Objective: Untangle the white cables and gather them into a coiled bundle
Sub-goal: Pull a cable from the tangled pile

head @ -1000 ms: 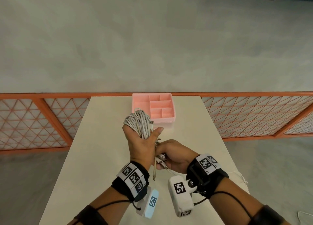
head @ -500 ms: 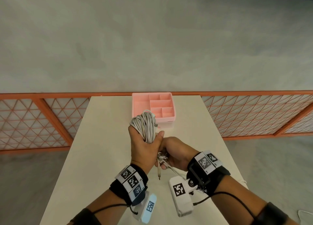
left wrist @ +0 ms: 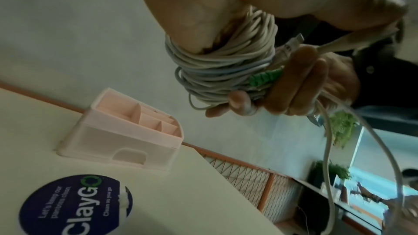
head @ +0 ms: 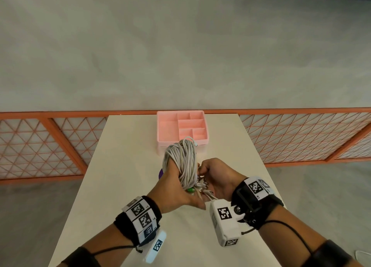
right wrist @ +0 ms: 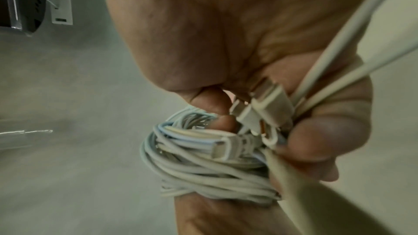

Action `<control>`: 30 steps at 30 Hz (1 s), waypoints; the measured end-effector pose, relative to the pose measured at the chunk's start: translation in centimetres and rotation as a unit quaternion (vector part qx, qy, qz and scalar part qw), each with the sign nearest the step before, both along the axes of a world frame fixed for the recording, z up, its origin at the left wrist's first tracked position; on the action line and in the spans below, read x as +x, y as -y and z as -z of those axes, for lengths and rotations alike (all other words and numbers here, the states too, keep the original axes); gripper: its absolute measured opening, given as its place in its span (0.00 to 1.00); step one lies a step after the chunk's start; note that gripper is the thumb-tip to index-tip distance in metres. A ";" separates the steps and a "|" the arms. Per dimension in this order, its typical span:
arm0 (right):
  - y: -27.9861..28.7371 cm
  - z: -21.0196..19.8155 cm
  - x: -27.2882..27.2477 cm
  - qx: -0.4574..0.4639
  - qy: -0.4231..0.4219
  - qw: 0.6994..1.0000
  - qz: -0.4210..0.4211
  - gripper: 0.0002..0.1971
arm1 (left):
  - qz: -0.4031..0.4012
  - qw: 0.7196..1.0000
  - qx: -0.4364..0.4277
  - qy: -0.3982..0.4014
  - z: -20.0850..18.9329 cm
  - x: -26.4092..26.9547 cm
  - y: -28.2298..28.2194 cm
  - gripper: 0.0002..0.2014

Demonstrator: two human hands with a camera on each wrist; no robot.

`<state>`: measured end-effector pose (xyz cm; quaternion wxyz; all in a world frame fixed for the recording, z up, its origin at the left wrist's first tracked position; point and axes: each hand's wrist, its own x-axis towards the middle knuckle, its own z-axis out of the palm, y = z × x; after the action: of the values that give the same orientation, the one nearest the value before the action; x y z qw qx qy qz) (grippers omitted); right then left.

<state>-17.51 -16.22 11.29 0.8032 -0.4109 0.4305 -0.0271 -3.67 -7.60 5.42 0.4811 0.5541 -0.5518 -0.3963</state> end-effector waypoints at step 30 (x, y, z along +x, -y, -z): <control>-0.4 1.1 0.3 -0.086 -0.076 0.993 -0.001 0.16 | -0.084 0.973 -0.034 0.210 4.3 0.3 0.8 0.48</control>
<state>-17.19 -15.83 10.22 0.7297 -0.4801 0.4858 -0.0317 -3.40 -8.39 1.10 0.4047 0.6527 -0.6051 -0.2097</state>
